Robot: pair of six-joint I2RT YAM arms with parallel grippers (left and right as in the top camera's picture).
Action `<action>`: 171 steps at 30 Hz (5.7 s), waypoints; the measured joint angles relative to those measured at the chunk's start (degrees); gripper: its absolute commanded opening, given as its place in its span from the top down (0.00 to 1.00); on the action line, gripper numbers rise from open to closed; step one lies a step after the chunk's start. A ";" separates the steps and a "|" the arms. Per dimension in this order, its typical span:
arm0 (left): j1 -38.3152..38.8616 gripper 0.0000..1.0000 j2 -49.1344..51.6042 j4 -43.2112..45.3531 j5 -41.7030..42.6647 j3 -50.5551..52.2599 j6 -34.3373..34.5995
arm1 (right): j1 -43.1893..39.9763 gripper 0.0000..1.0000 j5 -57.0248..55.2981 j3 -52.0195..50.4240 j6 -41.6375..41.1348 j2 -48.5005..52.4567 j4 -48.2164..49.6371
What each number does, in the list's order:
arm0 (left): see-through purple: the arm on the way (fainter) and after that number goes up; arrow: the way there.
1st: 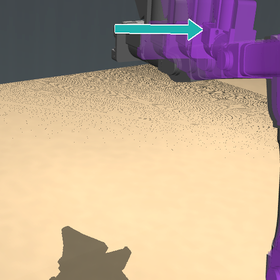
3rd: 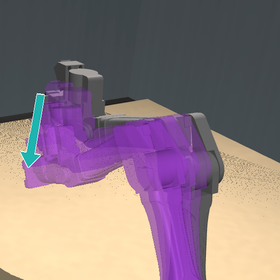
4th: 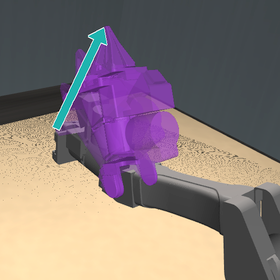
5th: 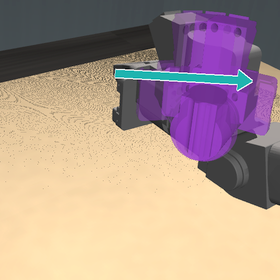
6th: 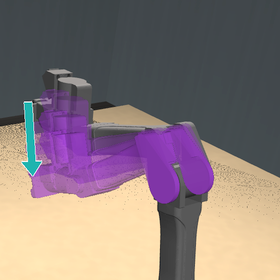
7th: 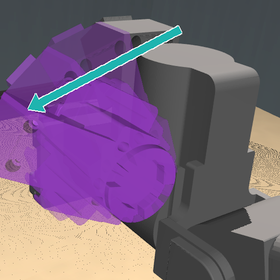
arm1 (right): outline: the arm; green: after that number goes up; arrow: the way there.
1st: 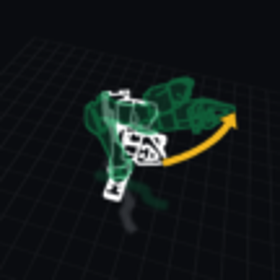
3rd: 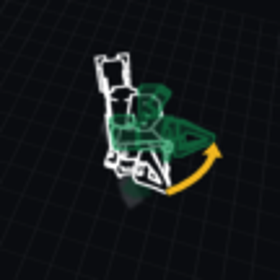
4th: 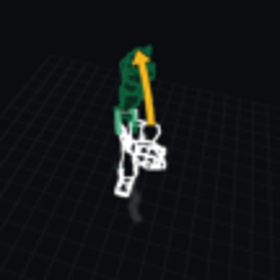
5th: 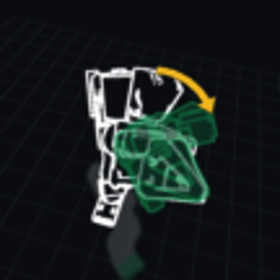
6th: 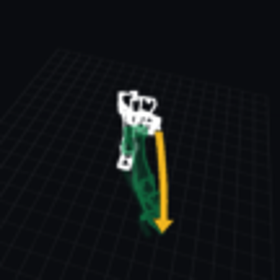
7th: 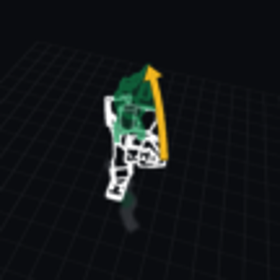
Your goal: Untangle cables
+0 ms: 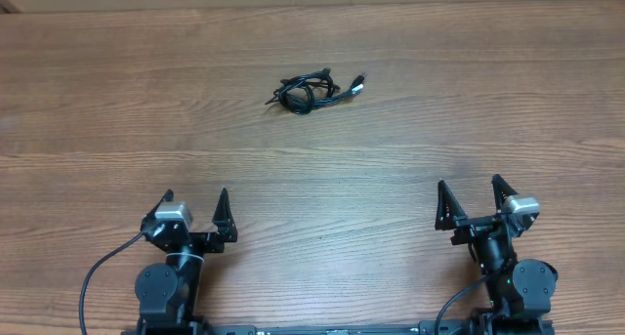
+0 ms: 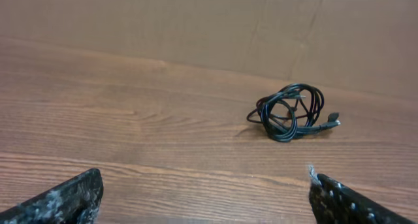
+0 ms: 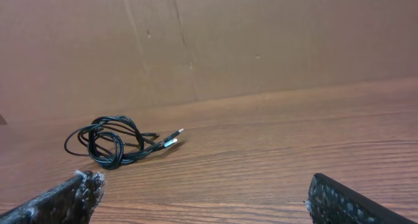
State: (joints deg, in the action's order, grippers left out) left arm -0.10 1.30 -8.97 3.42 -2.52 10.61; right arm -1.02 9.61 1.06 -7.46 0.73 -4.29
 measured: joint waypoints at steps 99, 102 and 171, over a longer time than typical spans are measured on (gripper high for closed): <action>14.08 0.00 76.26 -17.53 12.90 -37.35 -12.24 | 0.00 0.00 0.00 0.00 -0.02 -0.04 0.04; 14.97 0.00 76.26 -20.98 11.41 -37.38 -12.22 | 0.00 0.00 0.02 0.00 0.00 -0.04 0.02; 24.13 0.00 76.48 -32.20 -1.53 -47.12 -1.75 | 0.00 0.00 0.02 0.00 0.02 -0.04 0.04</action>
State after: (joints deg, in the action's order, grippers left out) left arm 24.03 77.78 -41.17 1.89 -49.65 8.86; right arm -1.02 9.63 1.06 -7.44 0.69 -4.25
